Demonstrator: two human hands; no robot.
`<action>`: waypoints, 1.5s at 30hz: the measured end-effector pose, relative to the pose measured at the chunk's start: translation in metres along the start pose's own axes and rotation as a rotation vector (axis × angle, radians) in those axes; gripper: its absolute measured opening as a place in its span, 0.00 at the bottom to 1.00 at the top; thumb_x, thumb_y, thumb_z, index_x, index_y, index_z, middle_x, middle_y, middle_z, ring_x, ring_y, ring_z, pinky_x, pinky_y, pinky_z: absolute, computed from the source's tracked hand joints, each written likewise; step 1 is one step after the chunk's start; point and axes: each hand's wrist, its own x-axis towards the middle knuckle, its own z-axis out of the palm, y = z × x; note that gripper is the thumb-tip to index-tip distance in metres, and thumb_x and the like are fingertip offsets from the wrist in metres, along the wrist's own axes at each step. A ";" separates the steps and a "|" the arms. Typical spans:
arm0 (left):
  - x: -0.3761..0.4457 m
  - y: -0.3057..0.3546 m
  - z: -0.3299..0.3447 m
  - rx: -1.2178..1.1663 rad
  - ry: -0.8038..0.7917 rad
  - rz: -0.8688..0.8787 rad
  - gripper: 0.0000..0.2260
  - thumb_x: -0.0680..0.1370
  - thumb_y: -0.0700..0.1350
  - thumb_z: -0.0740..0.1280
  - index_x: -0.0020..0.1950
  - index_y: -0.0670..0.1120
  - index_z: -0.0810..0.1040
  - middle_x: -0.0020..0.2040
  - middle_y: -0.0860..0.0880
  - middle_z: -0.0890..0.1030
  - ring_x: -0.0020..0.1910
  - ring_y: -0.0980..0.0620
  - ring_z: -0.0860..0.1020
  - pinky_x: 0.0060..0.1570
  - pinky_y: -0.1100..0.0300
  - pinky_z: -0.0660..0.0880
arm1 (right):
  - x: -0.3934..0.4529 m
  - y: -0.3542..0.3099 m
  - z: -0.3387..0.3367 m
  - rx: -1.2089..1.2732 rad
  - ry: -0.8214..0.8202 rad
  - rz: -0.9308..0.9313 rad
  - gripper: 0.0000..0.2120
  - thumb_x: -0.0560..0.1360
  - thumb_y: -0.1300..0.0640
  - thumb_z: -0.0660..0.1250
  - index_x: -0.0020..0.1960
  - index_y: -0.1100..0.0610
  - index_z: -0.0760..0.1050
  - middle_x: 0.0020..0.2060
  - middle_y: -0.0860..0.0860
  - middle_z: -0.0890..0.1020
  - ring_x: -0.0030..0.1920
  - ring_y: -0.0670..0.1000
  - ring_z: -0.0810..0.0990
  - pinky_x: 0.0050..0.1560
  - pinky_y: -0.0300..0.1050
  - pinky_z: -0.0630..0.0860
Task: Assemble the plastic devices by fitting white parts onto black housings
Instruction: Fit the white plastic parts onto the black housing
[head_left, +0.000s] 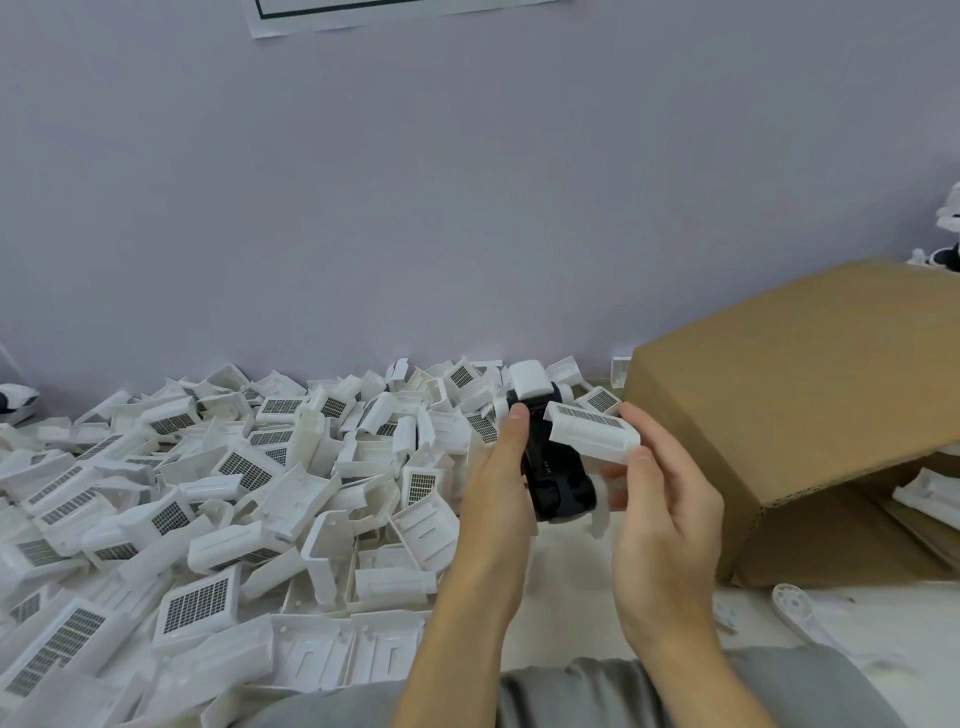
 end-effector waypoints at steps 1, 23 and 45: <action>-0.001 0.001 0.000 0.010 -0.038 0.000 0.19 0.82 0.62 0.58 0.49 0.58 0.87 0.49 0.52 0.87 0.51 0.54 0.85 0.64 0.43 0.76 | 0.000 0.000 0.000 0.004 -0.001 -0.009 0.22 0.77 0.53 0.57 0.66 0.55 0.78 0.58 0.49 0.83 0.59 0.49 0.81 0.60 0.52 0.79; -0.002 -0.001 0.003 0.074 -0.036 0.079 0.10 0.80 0.51 0.68 0.57 0.48 0.83 0.49 0.54 0.87 0.50 0.57 0.85 0.49 0.62 0.79 | 0.005 0.009 -0.001 -0.249 0.163 -0.034 0.04 0.77 0.55 0.70 0.44 0.49 0.78 0.33 0.43 0.84 0.36 0.41 0.84 0.38 0.34 0.78; -0.007 -0.006 0.006 0.332 -0.229 0.228 0.11 0.73 0.51 0.71 0.54 0.54 0.82 0.46 0.50 0.85 0.46 0.49 0.83 0.48 0.50 0.83 | 0.017 0.019 -0.008 0.058 0.218 0.309 0.07 0.75 0.50 0.73 0.51 0.49 0.79 0.38 0.41 0.86 0.38 0.37 0.84 0.37 0.32 0.76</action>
